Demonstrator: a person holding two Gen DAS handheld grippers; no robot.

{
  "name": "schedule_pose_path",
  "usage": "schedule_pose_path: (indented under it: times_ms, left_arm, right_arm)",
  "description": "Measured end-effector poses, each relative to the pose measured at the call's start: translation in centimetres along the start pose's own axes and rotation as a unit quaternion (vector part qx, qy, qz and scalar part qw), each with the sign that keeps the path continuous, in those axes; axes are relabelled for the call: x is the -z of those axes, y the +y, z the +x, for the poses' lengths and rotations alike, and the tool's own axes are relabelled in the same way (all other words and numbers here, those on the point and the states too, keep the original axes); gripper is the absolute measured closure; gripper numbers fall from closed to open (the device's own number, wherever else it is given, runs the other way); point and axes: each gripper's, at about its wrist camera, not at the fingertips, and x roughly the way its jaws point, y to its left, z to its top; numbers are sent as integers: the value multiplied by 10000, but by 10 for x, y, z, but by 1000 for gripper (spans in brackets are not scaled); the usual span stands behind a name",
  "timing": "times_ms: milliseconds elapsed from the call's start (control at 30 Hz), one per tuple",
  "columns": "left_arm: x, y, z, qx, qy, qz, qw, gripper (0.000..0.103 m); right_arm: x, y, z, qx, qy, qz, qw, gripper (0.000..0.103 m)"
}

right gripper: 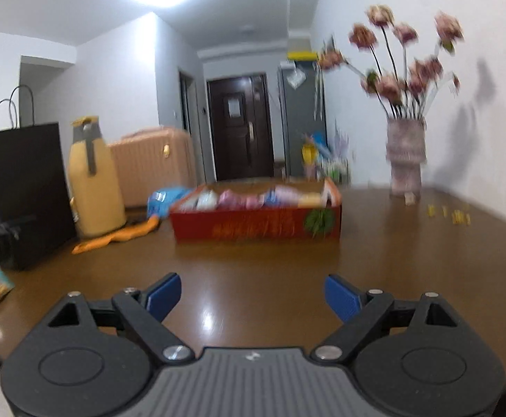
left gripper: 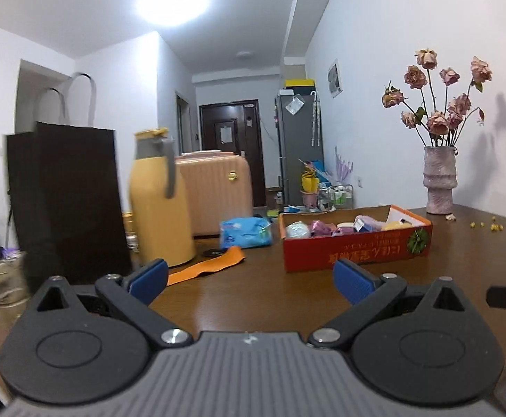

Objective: Organize soft objects

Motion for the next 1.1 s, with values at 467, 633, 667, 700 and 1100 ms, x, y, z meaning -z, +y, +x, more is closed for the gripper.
schedule_pose_path:
  times_ms: [467,633,667,700,1100]
  left_arm:
    - [13,8,-57,438,263,-285,9983,0]
    - [12,9,-56,381,244,-290,9986,0]
    - [12,9,-56,384,233,-267,9986,0]
    - [12,9,-56,381,226,-252,9987,0]
    - [14,8,-57,388,222,-259,9987,0]
  right_arm:
    - [17,22,-67,293,-396,-16,9988,4]
    - [15,18,-67,373,-445,1,9983,3]
    - [15,18,-67,382,-461,-14,9982,3]
    - [13,18,-67,392,-479,-41,9981,3]
    - [15,20,-65,315,-488,-103,9983,3]
